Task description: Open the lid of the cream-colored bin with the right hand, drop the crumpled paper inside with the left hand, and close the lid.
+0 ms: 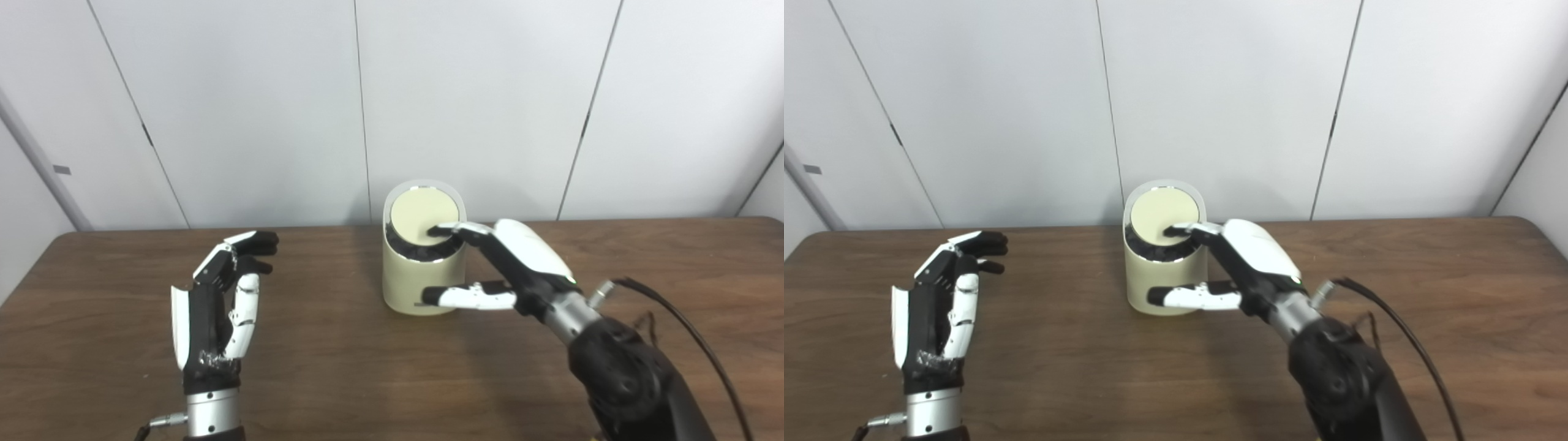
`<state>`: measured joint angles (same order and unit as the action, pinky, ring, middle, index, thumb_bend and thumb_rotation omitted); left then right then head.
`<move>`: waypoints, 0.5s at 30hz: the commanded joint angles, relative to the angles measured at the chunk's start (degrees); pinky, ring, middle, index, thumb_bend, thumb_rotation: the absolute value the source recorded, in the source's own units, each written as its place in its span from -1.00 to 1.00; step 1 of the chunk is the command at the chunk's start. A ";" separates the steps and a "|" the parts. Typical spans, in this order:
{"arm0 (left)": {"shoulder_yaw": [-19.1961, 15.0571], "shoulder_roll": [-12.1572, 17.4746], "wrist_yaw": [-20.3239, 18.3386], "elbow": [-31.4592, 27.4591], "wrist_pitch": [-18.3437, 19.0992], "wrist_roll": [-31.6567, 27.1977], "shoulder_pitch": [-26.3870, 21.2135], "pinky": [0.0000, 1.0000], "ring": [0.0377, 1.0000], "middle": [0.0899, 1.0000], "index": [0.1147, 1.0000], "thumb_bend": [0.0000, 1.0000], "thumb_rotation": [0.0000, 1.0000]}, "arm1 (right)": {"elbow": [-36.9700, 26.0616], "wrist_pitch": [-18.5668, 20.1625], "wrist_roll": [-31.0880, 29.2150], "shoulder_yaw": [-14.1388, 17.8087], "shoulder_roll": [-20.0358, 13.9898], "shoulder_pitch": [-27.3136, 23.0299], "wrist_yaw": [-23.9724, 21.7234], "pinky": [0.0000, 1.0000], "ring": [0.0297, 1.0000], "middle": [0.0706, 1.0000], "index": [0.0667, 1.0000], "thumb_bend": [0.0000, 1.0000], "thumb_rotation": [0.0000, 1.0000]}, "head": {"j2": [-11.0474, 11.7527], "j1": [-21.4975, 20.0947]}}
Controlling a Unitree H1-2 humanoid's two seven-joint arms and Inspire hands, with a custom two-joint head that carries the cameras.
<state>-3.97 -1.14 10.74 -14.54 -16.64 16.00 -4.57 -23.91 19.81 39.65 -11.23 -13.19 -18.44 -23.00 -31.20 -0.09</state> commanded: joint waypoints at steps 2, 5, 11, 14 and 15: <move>0.22 0.15 0.29 -1.19 -1.23 0.55 -1.48 0.08 0.26 0.25 0.19 -0.33 0.55 | -3.55 -2.09 -3.04 3.02 -0.13 0.67 3.45 0.67 0.80 0.72 0.68 0.65 0.69 | -0.06 -0.05; 0.27 0.31 0.31 -1.04 -1.39 1.07 -1.43 0.07 0.25 0.25 0.19 -0.35 0.56 | -4.77 -2.47 -3.66 3.96 -0.34 2.42 4.60 0.66 0.81 0.74 0.70 0.63 0.69 | -0.01 -0.07; 0.28 0.52 0.19 -0.78 -1.36 0.51 -1.43 0.08 0.26 0.25 0.19 -0.33 0.57 | -5.43 -2.16 -5.83 4.93 -0.20 4.80 6.02 0.65 0.83 0.77 0.70 0.62 0.67 | 0.09 -0.11; 0.39 0.55 0.19 -0.79 -1.27 0.74 -1.43 0.09 0.26 0.25 0.19 -0.33 0.58 | -4.96 -2.64 -6.51 5.00 -0.23 5.31 6.62 0.64 0.82 0.77 0.68 0.66 0.68 | 0.18 -0.06; 0.41 0.53 0.27 -0.70 -1.34 0.83 -1.44 0.08 0.26 0.25 0.19 -0.33 0.58 | -4.74 -2.78 -6.69 4.97 -0.23 5.34 6.83 0.65 0.82 0.77 0.67 0.65 0.68 | 0.17 -0.02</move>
<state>-3.73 -0.67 10.71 -14.45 -16.67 16.44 -4.67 -27.41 19.34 33.35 -7.02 -13.39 -11.80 -17.86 -31.02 -0.09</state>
